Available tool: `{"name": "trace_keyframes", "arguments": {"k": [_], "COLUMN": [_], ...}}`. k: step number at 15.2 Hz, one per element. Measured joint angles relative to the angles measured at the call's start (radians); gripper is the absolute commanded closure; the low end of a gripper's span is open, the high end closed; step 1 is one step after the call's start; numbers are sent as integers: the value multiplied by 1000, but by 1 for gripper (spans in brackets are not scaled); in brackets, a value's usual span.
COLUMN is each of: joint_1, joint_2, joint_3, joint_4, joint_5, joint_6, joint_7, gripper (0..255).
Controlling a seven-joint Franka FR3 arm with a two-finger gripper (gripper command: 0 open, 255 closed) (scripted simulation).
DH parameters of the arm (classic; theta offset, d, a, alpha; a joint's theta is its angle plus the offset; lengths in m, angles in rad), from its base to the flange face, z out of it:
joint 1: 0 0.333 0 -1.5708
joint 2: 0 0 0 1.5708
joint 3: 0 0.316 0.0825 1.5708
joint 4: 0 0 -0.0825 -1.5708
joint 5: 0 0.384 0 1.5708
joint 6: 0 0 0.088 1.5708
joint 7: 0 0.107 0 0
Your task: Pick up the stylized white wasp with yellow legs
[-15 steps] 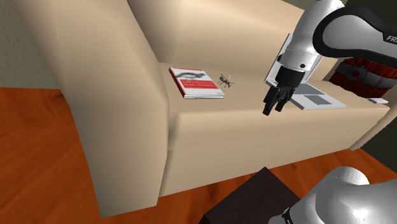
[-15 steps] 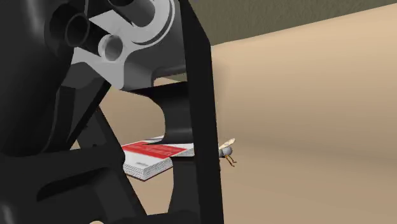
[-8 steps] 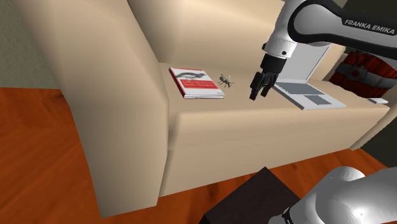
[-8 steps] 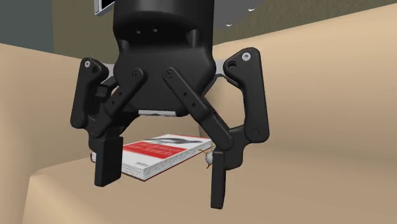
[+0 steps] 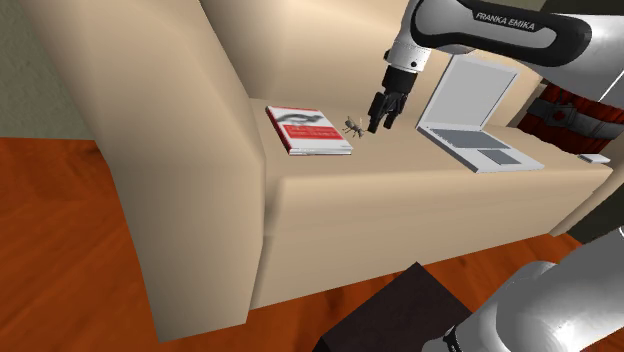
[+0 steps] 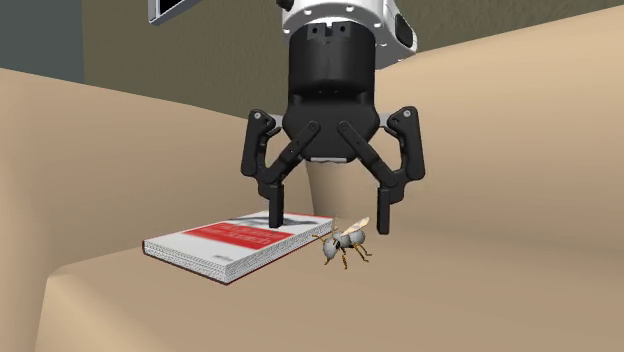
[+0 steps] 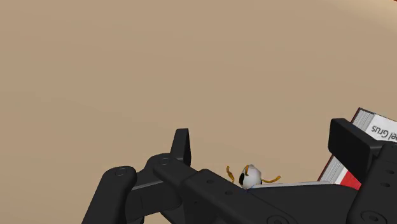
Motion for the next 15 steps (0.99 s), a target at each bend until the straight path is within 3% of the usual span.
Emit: {"name": "trace_keyframes", "arguments": {"k": [7,15], "joint_1": [-3,-2], "joint_2": [275,268], "joint_3": [-8,-7], "joint_4": [354,255], "joint_5": [0,-1], "joint_6": [-48,46], "joint_7": [-95,-100], "gripper": [0,0]}}
